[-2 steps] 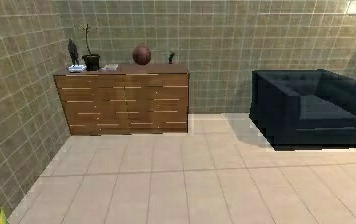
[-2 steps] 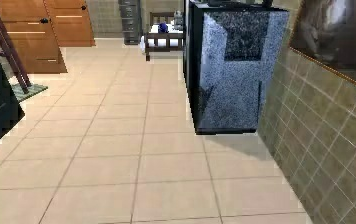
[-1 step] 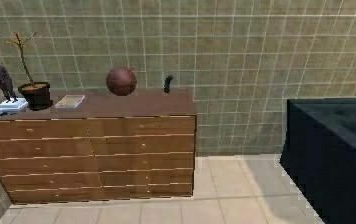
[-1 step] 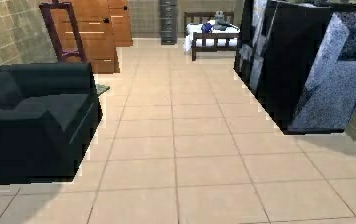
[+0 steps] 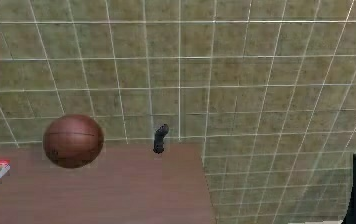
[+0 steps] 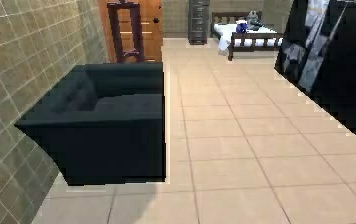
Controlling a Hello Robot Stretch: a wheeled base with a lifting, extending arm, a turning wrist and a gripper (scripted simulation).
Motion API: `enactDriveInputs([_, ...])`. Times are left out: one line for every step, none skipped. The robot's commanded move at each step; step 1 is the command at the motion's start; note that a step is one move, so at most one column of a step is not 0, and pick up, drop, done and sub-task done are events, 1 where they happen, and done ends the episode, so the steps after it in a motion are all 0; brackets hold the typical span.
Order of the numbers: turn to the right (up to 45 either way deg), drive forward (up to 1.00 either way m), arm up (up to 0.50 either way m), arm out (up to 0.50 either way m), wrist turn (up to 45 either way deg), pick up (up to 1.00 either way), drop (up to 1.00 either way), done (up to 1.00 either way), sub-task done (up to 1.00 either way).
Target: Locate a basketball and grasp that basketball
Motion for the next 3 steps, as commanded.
enactDriveInputs([-45.0,0.00,0.00,0.00,0.0,0.00,0.00,0.00,0.00])
enactDriveInputs([-45.0,0.00,0.00,0.00,0.0,0.00,0.00,0.00,0.00])
enactDriveInputs([-27.0,0.00,0.00,0.00,0.0,0.00,0.00,0.00,0.00])
